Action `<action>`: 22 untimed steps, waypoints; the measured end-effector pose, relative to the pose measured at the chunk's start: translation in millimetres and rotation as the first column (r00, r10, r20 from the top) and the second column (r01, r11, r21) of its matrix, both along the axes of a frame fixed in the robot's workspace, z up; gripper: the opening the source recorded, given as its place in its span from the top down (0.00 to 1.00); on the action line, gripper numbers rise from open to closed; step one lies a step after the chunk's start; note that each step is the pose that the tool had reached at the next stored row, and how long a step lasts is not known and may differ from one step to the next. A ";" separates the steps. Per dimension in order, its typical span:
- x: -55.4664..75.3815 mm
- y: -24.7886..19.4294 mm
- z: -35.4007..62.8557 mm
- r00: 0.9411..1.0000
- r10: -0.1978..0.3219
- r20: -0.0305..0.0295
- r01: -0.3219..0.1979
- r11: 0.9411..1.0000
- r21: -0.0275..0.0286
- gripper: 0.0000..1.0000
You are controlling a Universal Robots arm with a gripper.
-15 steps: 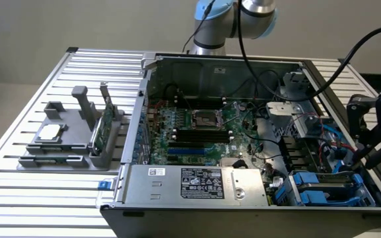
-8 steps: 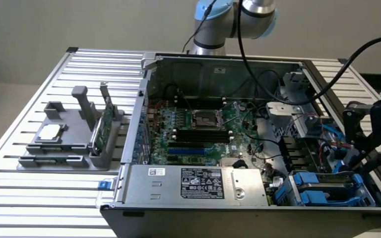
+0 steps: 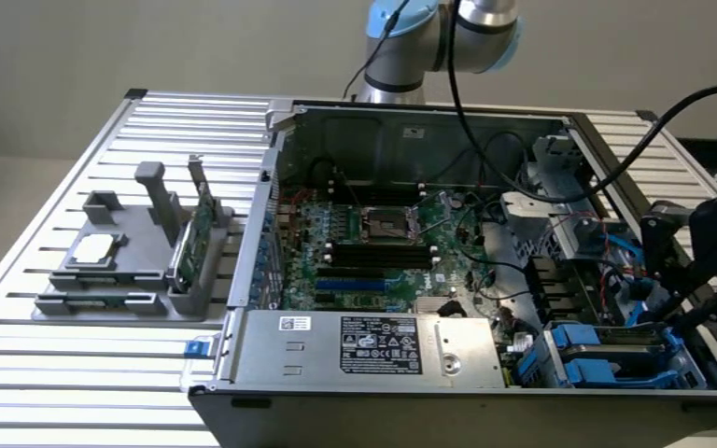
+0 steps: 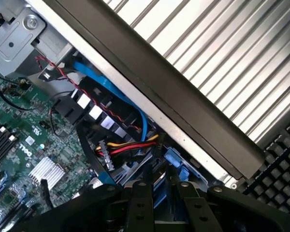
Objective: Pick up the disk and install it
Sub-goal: 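Insert the first disk wire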
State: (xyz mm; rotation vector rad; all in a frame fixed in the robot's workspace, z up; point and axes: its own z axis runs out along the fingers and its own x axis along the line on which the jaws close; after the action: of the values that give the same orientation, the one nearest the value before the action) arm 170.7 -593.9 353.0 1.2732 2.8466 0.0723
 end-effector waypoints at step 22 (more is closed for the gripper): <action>2.3 -2.5 -3.7 0.986 -0.165 -0.006 0.165 0.984 0.067 0.75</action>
State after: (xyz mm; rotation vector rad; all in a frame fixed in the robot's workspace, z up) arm 173.0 -596.4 349.3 1.5172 2.7480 0.1655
